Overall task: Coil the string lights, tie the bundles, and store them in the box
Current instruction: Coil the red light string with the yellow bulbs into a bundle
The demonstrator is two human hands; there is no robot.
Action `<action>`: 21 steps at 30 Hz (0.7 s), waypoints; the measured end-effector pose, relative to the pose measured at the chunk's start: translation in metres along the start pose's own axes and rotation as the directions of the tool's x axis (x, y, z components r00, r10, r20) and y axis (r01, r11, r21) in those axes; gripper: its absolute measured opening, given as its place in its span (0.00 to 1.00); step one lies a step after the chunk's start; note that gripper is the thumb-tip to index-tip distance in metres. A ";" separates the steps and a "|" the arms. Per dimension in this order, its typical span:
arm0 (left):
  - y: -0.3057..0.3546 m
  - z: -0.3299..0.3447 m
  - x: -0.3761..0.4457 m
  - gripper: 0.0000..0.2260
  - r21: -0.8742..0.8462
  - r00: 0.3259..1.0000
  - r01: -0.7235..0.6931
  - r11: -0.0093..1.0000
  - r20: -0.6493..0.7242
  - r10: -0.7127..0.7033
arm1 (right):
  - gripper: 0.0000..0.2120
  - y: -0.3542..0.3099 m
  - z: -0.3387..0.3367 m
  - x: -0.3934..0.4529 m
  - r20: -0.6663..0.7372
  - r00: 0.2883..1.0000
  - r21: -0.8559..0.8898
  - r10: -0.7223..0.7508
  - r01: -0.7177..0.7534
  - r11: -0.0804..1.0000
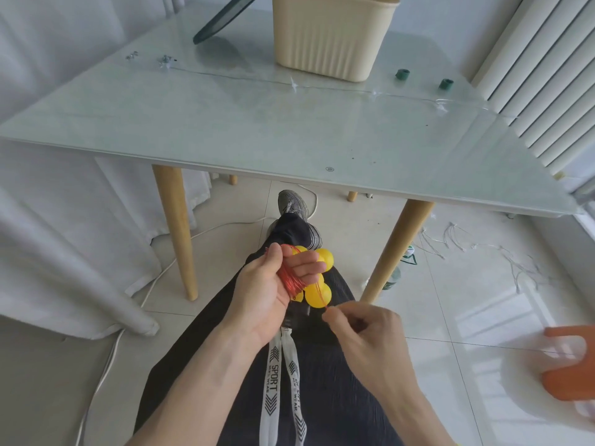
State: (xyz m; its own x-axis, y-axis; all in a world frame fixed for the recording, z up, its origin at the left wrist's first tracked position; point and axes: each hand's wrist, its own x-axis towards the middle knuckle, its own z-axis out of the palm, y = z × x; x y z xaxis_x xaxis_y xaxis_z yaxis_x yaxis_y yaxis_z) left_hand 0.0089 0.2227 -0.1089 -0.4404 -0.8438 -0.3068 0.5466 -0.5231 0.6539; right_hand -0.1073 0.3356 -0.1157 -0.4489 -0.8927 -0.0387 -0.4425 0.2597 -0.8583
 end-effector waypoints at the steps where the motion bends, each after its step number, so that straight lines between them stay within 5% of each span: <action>1: -0.001 0.000 0.000 0.16 -0.002 1.000 0.018 1.000 0.014 -0.018 | 0.13 0.000 0.001 0.000 0.037 0.999 -0.040 -0.018 0.020 0.999; 10: -0.013 0.010 -0.009 0.12 0.250 0.983 0.044 0.967 0.164 -0.087 | 0.18 -0.009 -0.007 0.010 0.259 0.947 -0.255 -0.187 0.254 0.933; 17: -0.017 0.003 -0.011 0.13 0.755 0.973 -0.029 0.655 0.171 -0.154 | 0.19 -0.019 -0.021 0.017 0.272 0.944 -0.262 -0.187 0.260 0.930; 21: -0.015 0.002 -0.010 0.15 0.863 0.970 -0.131 0.488 0.214 -0.117 | 0.15 -0.026 -0.026 0.020 0.334 0.928 -0.293 -0.163 0.267 0.918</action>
State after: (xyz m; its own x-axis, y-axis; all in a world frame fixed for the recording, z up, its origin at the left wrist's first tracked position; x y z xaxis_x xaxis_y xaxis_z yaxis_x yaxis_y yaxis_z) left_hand 0.0037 0.2394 -0.1146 -0.6436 -0.7311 -0.2264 -0.2899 -0.0409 0.9562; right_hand -0.1253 0.3211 -0.0808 -0.0856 -0.9941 -0.0667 -0.7536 0.1084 -0.6484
